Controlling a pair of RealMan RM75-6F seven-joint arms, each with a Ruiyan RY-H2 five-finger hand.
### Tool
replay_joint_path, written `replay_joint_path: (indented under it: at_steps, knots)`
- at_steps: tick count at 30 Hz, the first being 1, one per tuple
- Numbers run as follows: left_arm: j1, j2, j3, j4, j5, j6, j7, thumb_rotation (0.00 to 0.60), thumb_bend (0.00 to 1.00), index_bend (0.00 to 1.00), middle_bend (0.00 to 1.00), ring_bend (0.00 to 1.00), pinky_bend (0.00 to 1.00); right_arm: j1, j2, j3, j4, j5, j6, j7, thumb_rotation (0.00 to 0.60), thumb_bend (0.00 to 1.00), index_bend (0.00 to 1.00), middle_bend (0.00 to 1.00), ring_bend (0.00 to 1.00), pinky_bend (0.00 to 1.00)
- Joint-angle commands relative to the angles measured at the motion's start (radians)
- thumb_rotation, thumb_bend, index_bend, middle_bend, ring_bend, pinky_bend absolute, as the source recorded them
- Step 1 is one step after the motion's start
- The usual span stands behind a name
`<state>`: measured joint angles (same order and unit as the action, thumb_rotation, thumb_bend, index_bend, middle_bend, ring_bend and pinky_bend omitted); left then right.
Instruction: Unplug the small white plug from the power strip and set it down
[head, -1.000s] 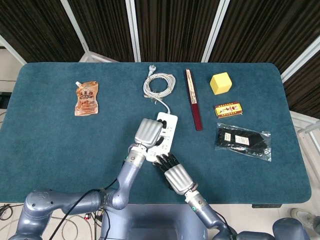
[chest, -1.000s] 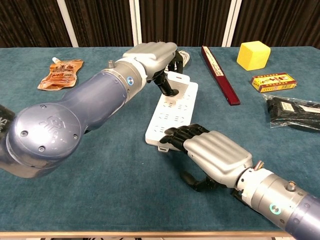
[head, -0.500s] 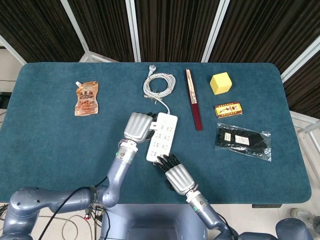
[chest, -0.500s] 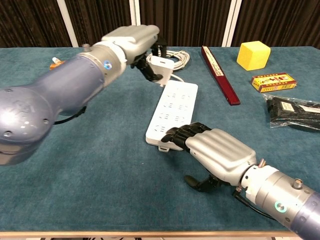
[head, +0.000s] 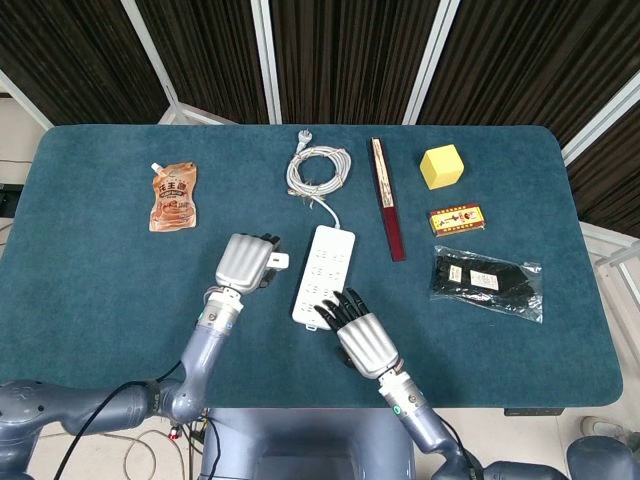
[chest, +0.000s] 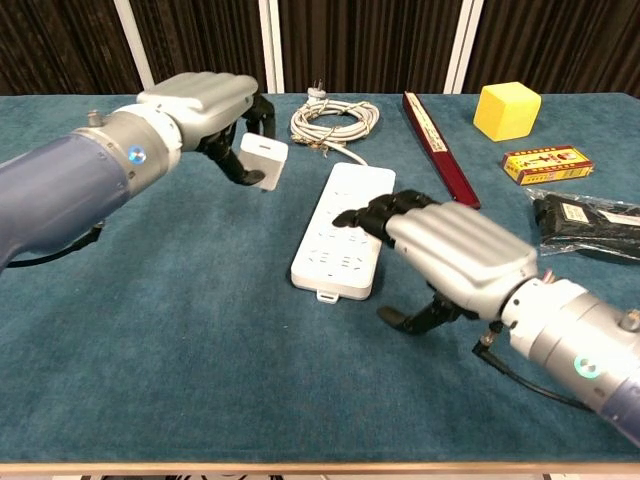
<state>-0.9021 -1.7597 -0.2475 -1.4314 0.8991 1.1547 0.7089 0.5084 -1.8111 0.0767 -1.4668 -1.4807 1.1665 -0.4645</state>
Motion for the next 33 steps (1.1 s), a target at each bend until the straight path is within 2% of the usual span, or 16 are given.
replay_joint_path:
  at_steps: [1,4,7,9,11,14,17,21,26,33]
  knots:
    - [0.027,0.018,0.028,-0.003,0.004,0.008,0.002,0.6,0.41,0.76,0.82,0.59,0.59,-0.002,0.023,0.01,-0.027,-0.001,0.013,-0.014,0.6,0.41,0.14,0.18,0.08,0.07]
    - [0.053,0.036,0.051,-0.003,0.003,0.014,-0.001,0.6,0.4,0.75,0.81,0.58,0.58,-0.006,0.042,0.01,-0.047,-0.001,0.021,-0.024,0.6,0.41,0.14,0.18,0.08,0.07]
    - [0.075,0.053,0.069,0.0,0.0,0.018,-0.001,0.6,0.34,0.69,0.76,0.54,0.55,-0.01,0.055,0.008,-0.058,0.002,0.026,-0.031,0.6,0.41,0.14,0.18,0.08,0.07]
    - [0.089,0.064,0.076,0.0,-0.004,0.021,0.001,0.6,0.26,0.62,0.68,0.48,0.5,-0.013,0.062,0.008,-0.063,0.003,0.029,-0.036,0.6,0.41,0.14,0.18,0.08,0.07]
    - [0.101,0.073,0.079,-0.005,-0.01,0.029,0.003,0.6,0.17,0.51,0.55,0.4,0.41,-0.015,0.071,0.008,-0.068,0.003,0.033,-0.039,0.6,0.41,0.14,0.18,0.09,0.07]
    - [0.114,0.083,0.078,-0.017,-0.017,0.042,0.01,0.6,0.07,0.36,0.37,0.27,0.28,-0.019,0.085,0.008,-0.075,0.003,0.041,-0.045,0.6,0.41,0.14,0.18,0.09,0.07]
    - [0.124,0.095,0.071,-0.036,-0.034,0.045,0.011,0.6,0.03,0.23,0.24,0.18,0.2,-0.024,0.103,0.011,-0.085,0.004,0.051,-0.048,0.6,0.41,0.14,0.18,0.09,0.07]
    - [0.14,0.119,0.057,-0.072,-0.04,0.06,-0.004,0.6,0.02,0.16,0.18,0.14,0.18,-0.035,0.14,0.017,-0.105,0.007,0.069,-0.049,0.6,0.41,0.14,0.18,0.09,0.07]
    - [0.175,0.167,0.045,-0.141,-0.029,0.094,-0.042,0.6,0.02,0.15,0.17,0.13,0.17,-0.058,0.205,0.025,-0.134,0.011,0.104,-0.034,0.6,0.41,0.13,0.17,0.08,0.07]
    - [0.27,0.255,0.088,-0.286,0.055,0.174,-0.138,0.6,0.02,0.14,0.14,0.11,0.16,-0.119,0.306,0.025,-0.169,0.024,0.173,0.031,0.6,0.41,0.0,0.08,0.01,0.04]
